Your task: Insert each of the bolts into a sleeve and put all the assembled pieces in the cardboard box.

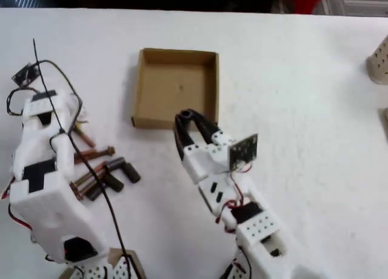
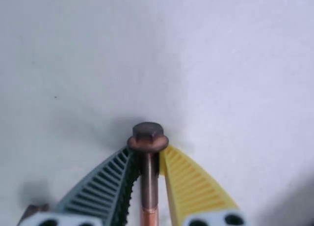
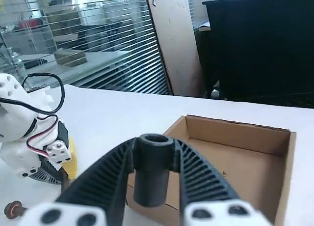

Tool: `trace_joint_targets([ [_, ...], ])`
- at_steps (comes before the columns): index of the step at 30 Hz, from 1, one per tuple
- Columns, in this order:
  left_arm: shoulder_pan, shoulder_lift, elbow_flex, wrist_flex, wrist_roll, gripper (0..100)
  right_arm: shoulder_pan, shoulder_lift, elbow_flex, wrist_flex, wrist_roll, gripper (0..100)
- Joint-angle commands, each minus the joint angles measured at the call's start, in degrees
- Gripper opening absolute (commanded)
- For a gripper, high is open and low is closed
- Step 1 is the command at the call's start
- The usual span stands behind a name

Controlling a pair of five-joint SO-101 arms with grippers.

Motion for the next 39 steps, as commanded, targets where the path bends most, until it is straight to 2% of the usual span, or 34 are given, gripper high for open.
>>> trace_joint_targets([
  [1,2.51,-6.64,5.36,-6.51,-0.70,2,-0.92,16.13,-6.42,-16.13,-0.18,2.0],
  [5,3.38,-9.89,9.67,-10.73,-4.84,2,-1.45,30.11,-6.42,-31.96,0.44,2.0],
  [11,3.91,-10.95,10.11,-10.64,-6.77,2,-2.15,43.03,-6.77,-44.62,3.78,2.0],
  [16,3.30,-11.56,8.62,-10.55,-6.77,2,-4.88,45.41,-6.33,-45.32,3.96,2.0],
  [19,3.47,-15.34,5.27,-6.86,-9.49,2,-5.05,45.49,-6.33,-45.23,3.96,2.0],
  [22,7.78,-21.23,3.87,-3.60,-13.36,2,-5.05,45.41,-5.63,-45.23,3.96,2.0],
  [26,12.88,-27.47,3.87,-3.96,-19.60,2,-4.97,45.49,-5.45,-45.23,3.96,2.0],
  [30,15.08,-29.76,3.96,-7.30,-25.93,2,-5.05,45.49,-5.54,-45.23,4.04,2.0],
  [35,17.36,-30.73,6.07,-9.67,-29.89,2,-4.97,45.49,-5.71,-45.23,4.04,1.9],
  [39,18.33,-36.53,16.62,-20.22,-31.30,2,-5.05,45.49,-5.80,-45.23,4.04,1.9],
])
